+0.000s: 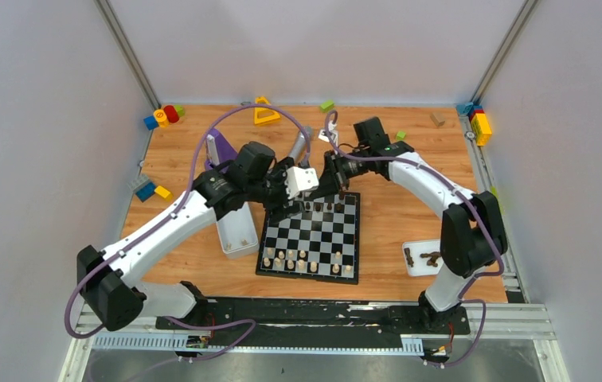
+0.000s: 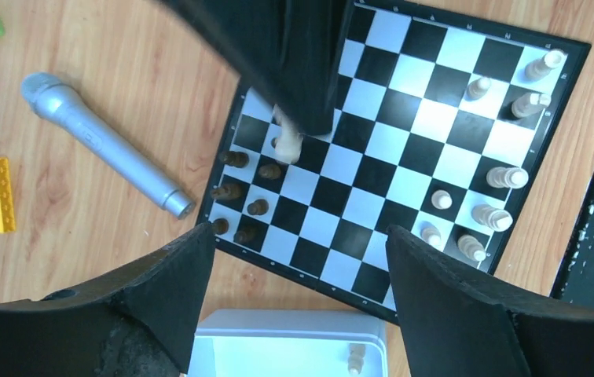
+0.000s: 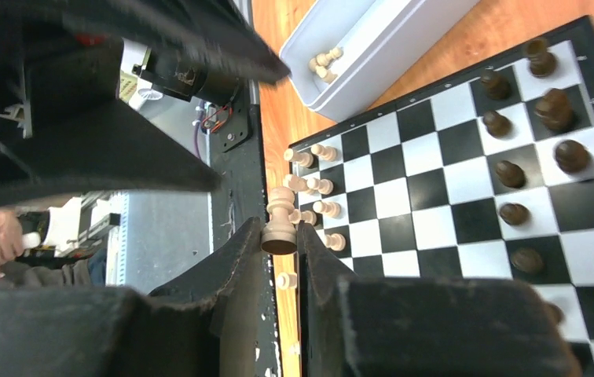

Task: Set up the chess pieces on the board
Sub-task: Place the chess piece on the chessboard.

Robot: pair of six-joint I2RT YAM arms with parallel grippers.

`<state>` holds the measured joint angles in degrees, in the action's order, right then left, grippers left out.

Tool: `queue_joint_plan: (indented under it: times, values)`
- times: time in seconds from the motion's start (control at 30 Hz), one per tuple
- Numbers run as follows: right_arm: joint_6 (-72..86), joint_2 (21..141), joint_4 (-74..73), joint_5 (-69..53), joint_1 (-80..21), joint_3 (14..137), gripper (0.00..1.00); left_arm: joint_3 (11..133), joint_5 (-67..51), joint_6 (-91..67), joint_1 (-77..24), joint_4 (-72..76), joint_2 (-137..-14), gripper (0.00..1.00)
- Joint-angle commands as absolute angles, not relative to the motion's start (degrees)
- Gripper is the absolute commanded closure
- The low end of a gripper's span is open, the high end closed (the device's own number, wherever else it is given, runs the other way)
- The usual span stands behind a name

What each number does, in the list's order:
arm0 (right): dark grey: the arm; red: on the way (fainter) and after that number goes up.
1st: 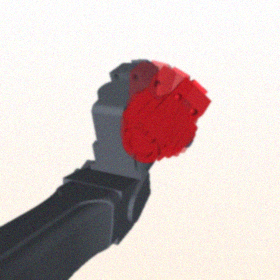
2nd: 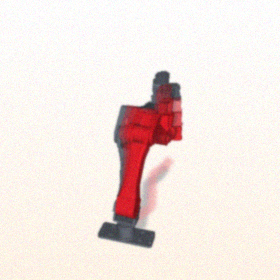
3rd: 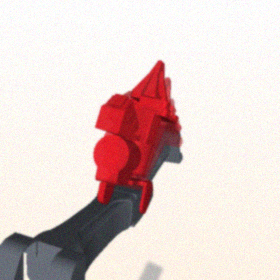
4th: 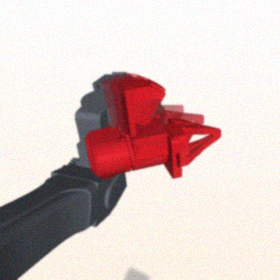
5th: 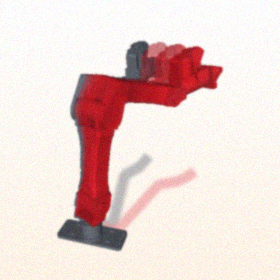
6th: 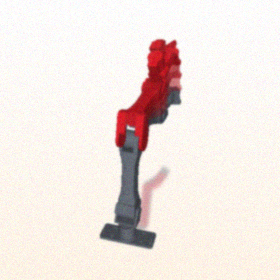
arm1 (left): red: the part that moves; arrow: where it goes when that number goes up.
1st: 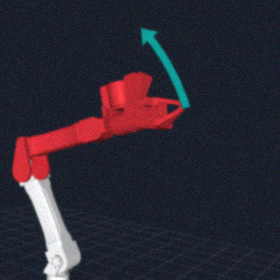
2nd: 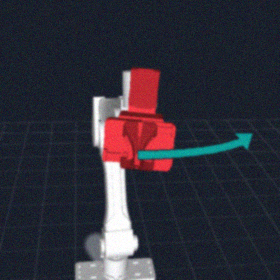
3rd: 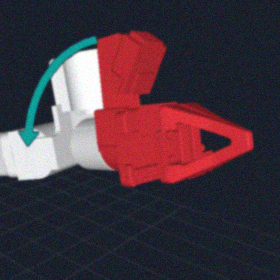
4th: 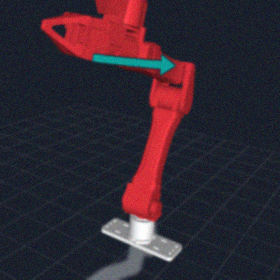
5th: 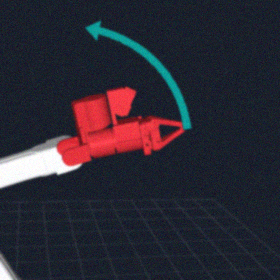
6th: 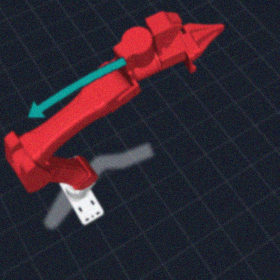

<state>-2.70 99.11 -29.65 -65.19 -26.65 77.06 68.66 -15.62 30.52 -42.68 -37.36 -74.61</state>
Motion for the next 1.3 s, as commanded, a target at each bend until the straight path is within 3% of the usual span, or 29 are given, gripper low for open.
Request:
queue_joint_plan:
  times: [0.0, 0.1, 0.27, 0.4, 0.73, 1.27]
  values:
    - [-6.4, 90.9, -28.1, -66.9, -23.6, 75.2, 1.0, 69.1, -23.8, 27.6, -38.0, -32.2, -70.1, 0.11]
    - [-6.3, 88.0, -27.4, -67.7, -22.0, 74.6, 1.0, 70.9, -33.9, 22.9, -33.4, -30.3, -70.8, 0.09]
    - [-4.5, 86.0, -26.1, -70.0, -20.9, 75.2, 1.0, 72.5, -51.6, 14.2, -29.6, -25.3, -74.2, 0.13]
    - [-2.7, 85.8, -25.7, -73.0, -20.5, 76.1, 1.0, 69.1, -59.5, 11.1, -29.0, -15.4, -73.7, 0.17]
    - [1.1, 86.8, -23.7, -77.2, -20.3, 76.3, 1.0, 64.2, -63.1, 10.7, -29.2, -1.2, -75.2, 0.25]
    - [3.3, 88.2, -21.9, -78.0, -20.3, 76.2, 1.0, 64.3, -59.3, 12.0, -31.9, 1.5, -77.1, 0.4]
